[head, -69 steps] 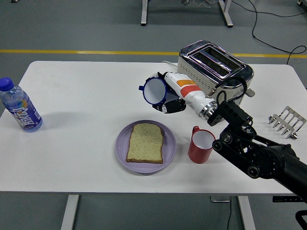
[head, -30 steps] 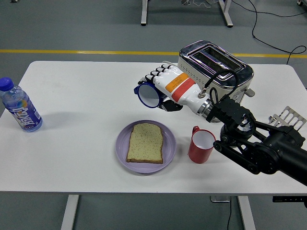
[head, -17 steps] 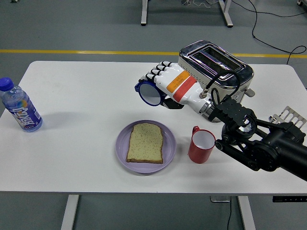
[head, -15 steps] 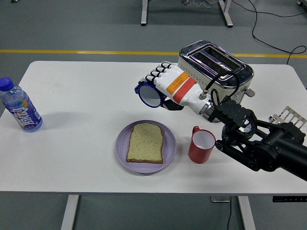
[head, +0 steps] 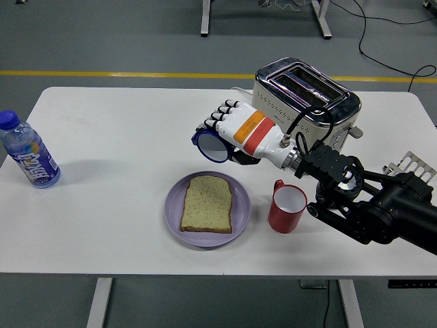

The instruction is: Pick up the cup,pour liquid into bread,place the cup on the desk

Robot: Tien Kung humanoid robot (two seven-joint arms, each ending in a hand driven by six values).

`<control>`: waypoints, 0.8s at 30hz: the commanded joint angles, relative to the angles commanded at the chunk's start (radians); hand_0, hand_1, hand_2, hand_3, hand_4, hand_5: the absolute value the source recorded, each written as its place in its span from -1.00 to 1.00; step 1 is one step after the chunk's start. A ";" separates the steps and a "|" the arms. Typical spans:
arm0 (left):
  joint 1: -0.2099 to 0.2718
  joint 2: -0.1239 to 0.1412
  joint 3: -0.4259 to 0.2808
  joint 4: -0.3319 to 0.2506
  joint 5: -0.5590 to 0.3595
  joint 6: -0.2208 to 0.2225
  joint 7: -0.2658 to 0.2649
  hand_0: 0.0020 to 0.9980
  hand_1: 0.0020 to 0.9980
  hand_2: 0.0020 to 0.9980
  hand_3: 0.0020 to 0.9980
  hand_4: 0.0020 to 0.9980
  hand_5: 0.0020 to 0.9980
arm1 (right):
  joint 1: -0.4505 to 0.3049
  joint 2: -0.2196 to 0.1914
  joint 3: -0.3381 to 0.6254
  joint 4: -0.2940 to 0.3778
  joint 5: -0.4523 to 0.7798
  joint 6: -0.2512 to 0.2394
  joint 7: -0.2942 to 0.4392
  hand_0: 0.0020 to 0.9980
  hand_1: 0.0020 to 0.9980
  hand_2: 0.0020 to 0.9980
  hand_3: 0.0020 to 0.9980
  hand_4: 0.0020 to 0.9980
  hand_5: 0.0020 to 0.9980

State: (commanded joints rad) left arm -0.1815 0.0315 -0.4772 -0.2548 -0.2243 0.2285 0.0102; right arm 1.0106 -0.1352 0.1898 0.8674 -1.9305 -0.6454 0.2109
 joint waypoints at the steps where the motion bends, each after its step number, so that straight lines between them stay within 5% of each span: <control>1: 0.000 0.000 0.000 0.000 0.000 0.000 0.000 0.38 0.51 0.55 0.22 -0.21 1.00 | 0.000 0.000 0.000 0.000 0.000 0.000 -0.001 0.01 -0.18 0.01 0.01 0.34 -1.00; 24: 0.003 -0.002 -0.014 -0.001 0.022 0.005 0.007 0.38 0.51 0.55 0.22 -0.21 1.00 | -0.004 -0.005 0.019 -0.013 0.017 0.000 -0.004 0.05 -0.17 0.00 0.01 0.29 -1.00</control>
State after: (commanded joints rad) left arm -0.1785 0.0300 -0.4911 -0.2555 -0.2026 0.2330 0.0169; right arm 1.0063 -0.1406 0.2086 0.8544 -1.9131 -0.6454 0.2065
